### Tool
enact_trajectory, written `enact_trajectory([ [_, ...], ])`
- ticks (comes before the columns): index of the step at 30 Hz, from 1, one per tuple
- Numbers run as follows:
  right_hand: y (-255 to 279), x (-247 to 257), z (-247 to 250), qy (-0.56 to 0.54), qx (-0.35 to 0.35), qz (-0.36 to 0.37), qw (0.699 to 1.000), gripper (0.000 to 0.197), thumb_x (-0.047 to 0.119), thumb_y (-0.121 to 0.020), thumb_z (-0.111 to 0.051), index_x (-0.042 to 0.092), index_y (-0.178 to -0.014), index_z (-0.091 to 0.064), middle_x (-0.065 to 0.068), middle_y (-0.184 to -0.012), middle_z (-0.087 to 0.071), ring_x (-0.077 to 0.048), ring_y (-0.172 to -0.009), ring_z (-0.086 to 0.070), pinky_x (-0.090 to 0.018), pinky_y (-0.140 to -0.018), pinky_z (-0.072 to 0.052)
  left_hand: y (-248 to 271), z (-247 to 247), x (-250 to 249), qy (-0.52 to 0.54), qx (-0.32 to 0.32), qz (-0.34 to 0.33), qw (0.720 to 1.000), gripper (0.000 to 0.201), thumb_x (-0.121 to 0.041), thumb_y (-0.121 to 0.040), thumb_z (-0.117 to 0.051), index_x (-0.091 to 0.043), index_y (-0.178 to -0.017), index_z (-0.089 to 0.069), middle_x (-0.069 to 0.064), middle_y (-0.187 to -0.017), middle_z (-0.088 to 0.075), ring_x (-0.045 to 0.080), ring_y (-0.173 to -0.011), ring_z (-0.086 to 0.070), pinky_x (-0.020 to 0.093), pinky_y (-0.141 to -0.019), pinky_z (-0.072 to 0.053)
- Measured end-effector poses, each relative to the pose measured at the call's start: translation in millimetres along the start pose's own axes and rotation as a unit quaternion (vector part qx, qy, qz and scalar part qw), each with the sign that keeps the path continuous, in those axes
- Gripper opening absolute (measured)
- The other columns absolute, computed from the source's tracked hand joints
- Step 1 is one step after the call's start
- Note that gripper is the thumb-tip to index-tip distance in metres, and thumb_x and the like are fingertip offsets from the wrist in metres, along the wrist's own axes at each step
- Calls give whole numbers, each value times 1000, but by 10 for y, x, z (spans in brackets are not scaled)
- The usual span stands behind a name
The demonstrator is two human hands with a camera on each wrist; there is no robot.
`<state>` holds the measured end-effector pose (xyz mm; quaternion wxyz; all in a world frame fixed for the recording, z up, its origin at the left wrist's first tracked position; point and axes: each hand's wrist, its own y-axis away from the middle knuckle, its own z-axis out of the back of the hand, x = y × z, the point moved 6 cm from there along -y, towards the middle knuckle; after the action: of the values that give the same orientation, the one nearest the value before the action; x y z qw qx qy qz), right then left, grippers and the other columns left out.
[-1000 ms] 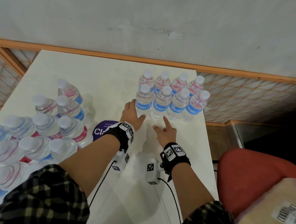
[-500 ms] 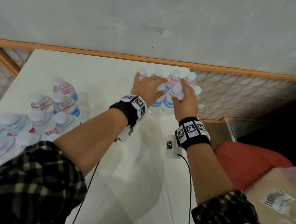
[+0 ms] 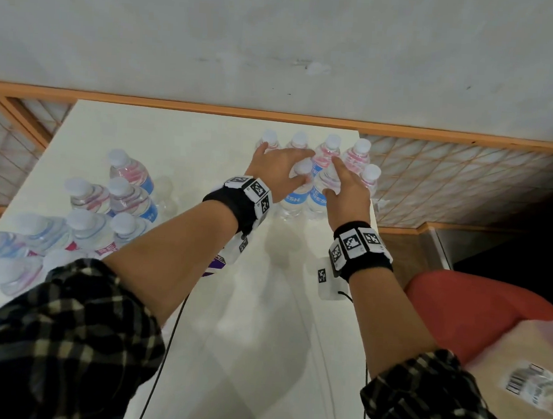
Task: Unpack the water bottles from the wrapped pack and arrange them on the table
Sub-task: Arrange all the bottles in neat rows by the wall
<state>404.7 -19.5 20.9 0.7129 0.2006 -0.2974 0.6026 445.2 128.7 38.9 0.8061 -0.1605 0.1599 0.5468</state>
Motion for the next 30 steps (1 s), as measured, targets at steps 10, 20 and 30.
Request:
enact_trajectory([
  [10,485,34,1,-57,-8,52,997,56,7,-88,-60,21,-139,-42,-10,-124,-53,-19,-75,-60,-34,-86,-50,705,1110,1540,-119,-46,416,901,46,-20,-85,-52,-11,-129,-43,19,-144,-31,39,-136,-27,57,-110,-22],
  [20,927,182,-281,-55,80,72,993,52,11,-87,-62,20,-136,-46,-5,-114,-54,-18,-80,-61,-25,-85,-46,853,972,1516,-208,158,307,915,25,-17,-90,-56,1,-104,-67,20,-113,-66,33,-103,-65,40,-88,-53],
  [30,1332,298,-910,-195,157,-8,968,92,18,-74,-79,16,-146,-23,-7,-143,-42,-23,-132,-41,-31,-106,-36,876,297,190,-54,288,129,947,59,-44,-89,-60,-18,-139,-44,3,-143,-44,22,-133,-41,30,-107,-30],
])
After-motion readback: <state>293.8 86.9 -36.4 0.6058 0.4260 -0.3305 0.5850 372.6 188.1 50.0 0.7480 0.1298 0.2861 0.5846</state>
